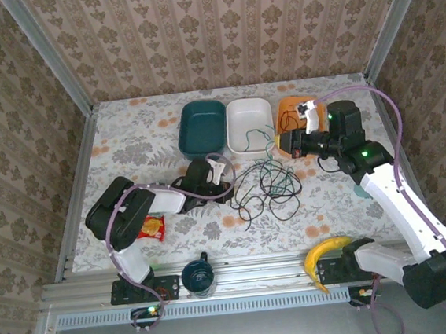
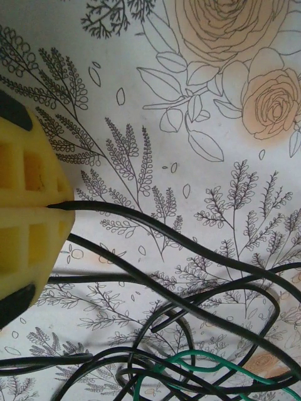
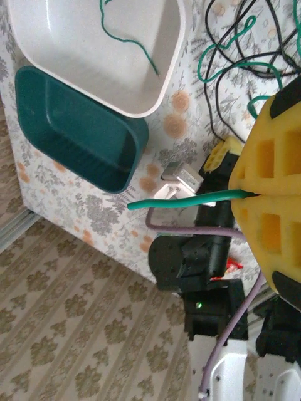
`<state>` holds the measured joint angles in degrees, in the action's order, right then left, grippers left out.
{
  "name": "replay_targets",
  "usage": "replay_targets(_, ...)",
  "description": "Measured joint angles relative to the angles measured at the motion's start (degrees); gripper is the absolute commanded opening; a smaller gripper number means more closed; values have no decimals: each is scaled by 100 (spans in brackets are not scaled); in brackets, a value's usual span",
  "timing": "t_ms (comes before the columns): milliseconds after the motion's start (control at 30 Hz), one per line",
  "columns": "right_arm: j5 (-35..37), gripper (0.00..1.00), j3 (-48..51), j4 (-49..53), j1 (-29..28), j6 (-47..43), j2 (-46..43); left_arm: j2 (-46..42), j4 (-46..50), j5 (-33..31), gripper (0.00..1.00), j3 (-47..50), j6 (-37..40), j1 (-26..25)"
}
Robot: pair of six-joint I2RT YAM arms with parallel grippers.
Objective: Untangle the cables
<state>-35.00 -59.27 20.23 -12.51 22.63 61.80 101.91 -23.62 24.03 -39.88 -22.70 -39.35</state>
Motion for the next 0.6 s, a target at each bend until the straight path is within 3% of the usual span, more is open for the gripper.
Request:
replay_targets(100,-52,7,24,-131,37,125,2,-22,-162,85,48,70,-9,0)
replay_targets(167,-105,7,26,-160,37,166,17,-142,-262,205,63,127,-22,-74)
replay_targets(300,-216,7,76,-197,35,181,149,-284,-376,352,72,192,-160,-24)
replay_targets(600,-247,8,706,-229,-195,199,461,-341,-426,601,74,-271,-501,105)
